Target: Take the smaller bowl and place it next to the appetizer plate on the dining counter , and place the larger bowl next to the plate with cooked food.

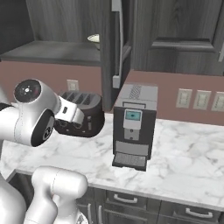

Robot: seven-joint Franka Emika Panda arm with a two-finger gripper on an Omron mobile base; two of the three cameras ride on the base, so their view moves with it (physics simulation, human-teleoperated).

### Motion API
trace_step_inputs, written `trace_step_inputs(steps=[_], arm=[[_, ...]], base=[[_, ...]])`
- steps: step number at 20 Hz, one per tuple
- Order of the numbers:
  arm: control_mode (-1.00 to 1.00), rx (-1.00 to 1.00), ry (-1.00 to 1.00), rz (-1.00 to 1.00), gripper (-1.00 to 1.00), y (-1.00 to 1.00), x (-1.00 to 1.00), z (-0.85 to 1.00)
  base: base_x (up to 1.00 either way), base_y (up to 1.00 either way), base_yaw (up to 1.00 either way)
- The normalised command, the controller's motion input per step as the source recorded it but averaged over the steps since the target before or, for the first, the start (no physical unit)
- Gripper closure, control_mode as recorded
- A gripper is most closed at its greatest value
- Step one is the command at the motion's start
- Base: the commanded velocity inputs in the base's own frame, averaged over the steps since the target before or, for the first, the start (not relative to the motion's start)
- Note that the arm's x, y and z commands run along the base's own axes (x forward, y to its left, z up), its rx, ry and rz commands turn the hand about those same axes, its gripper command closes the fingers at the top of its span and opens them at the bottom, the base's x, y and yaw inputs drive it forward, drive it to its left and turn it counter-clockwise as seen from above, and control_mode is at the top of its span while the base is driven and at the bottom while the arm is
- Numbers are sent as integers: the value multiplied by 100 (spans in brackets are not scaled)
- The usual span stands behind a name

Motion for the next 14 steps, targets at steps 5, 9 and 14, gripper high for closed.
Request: trace_step_inputs(steps=[5,9,14], arm=[[-100,-1,0,-1,-100,4,16,0],[-100,0,-8,-2,-100,6,22,3],[-100,0,-9,-8,-100,1,0,21]], base=[[39,9,-2],[0,0,0],[0,0,0]])
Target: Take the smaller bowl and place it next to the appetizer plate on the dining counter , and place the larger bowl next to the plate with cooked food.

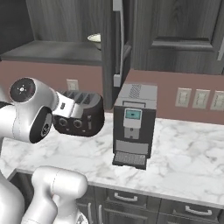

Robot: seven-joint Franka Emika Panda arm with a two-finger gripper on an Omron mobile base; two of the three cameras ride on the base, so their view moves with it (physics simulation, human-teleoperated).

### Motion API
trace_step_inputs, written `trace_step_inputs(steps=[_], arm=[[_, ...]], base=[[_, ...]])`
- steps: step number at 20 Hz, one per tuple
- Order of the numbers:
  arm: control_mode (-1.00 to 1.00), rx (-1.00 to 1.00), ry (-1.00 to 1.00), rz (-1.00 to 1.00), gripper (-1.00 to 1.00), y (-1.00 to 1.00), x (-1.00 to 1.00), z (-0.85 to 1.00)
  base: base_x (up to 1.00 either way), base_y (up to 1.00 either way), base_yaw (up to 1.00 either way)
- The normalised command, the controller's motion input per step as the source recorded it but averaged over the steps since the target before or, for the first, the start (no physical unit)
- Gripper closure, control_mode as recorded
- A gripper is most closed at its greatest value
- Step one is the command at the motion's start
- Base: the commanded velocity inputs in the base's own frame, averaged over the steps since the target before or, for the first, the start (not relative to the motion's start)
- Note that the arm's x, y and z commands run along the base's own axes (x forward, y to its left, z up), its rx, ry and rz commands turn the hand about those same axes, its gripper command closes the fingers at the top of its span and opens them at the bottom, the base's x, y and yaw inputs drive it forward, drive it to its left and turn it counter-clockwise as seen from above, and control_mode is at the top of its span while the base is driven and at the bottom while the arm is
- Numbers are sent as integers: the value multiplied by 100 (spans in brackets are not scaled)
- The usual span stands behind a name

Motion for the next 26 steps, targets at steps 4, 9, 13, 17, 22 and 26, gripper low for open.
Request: trace_step_inputs(steps=[4,9,13,17,22,26], arm=[[-100,11,-10,-20,-100,3,0,55],[-100,21,-10,-20,-100,0,0,66],[-100,22,-13,-14,-100,0,8,56],[-100,18,-5,-16,-100,0,4,22],[-100,19,-9,-17,-100,0,19,31],[-100,15,-5,-12,-100,0,29,54]], base=[[0,0,0],[0,0,0],[0,0,0],[0,0,0],[0,0,0],[0,0,0]])
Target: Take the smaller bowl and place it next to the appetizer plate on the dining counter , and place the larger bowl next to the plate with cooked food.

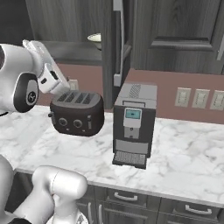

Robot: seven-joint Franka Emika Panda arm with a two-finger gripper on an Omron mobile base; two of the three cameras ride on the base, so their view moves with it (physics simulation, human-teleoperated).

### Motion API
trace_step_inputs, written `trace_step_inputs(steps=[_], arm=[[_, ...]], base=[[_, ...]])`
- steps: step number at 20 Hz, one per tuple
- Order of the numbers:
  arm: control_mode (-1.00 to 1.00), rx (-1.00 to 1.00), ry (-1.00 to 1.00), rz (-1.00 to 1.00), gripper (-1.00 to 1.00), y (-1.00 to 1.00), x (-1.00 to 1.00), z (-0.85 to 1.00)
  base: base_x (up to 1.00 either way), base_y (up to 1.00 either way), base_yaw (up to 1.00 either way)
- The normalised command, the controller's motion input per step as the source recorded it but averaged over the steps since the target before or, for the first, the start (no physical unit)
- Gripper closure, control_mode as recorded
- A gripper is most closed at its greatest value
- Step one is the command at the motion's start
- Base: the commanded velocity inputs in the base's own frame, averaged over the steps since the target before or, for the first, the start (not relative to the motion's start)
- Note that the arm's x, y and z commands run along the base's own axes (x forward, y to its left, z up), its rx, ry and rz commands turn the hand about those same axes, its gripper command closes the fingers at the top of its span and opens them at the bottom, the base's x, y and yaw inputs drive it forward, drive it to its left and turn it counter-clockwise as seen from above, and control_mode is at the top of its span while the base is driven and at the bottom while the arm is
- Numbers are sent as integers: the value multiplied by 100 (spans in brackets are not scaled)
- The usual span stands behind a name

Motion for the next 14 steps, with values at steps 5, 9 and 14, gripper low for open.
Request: trace_step_inputs(steps=[5,9,14], arm=[[-100,5,1,-4,-100,0,53,44],[-100,3,11,0,-100,-14,65,29],[-100,0,16,0,-100,-28,56,10]], base=[[0,0,0],[0,0,0],[0,0,0]])
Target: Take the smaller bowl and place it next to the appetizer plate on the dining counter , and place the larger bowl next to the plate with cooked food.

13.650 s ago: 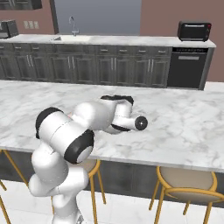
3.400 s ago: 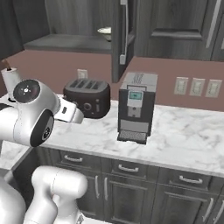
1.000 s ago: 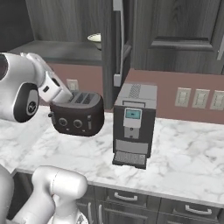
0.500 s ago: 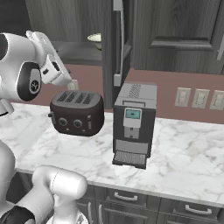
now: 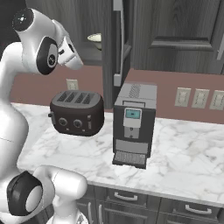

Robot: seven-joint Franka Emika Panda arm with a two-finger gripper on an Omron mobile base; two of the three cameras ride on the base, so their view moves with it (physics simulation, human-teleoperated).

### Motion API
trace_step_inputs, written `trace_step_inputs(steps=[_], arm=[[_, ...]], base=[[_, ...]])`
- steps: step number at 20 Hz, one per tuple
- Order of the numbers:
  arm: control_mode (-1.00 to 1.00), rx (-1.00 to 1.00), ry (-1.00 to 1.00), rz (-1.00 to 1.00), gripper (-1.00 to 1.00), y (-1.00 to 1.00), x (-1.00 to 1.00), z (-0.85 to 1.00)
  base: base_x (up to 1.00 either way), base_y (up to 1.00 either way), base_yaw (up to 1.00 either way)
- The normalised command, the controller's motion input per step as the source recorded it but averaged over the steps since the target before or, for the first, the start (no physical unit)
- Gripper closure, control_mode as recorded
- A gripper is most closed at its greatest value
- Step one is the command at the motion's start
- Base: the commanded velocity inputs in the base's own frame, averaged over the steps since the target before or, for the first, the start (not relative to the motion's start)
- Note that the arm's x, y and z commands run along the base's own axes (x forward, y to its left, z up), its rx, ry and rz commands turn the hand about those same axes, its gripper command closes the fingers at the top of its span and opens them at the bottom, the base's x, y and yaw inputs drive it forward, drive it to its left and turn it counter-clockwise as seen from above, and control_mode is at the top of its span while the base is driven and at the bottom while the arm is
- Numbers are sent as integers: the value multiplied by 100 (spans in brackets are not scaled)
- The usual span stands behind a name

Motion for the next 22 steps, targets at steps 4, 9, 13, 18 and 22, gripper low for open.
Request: trace_step_inputs(steps=[4,9,13,18,22], arm=[[-100,-1,7,0,-100,-17,54,0],[-100,-6,2,8,-100,-11,56,-5],[-100,-9,0,4,-100,-1,53,-21],[-100,-6,0,0,-100,0,58,-12],[-100,-4,0,0,-100,-1,67,-2]], base=[[0,0,0],[0,0,0],[0,0,0],[0,0,0],[0,0,0]])
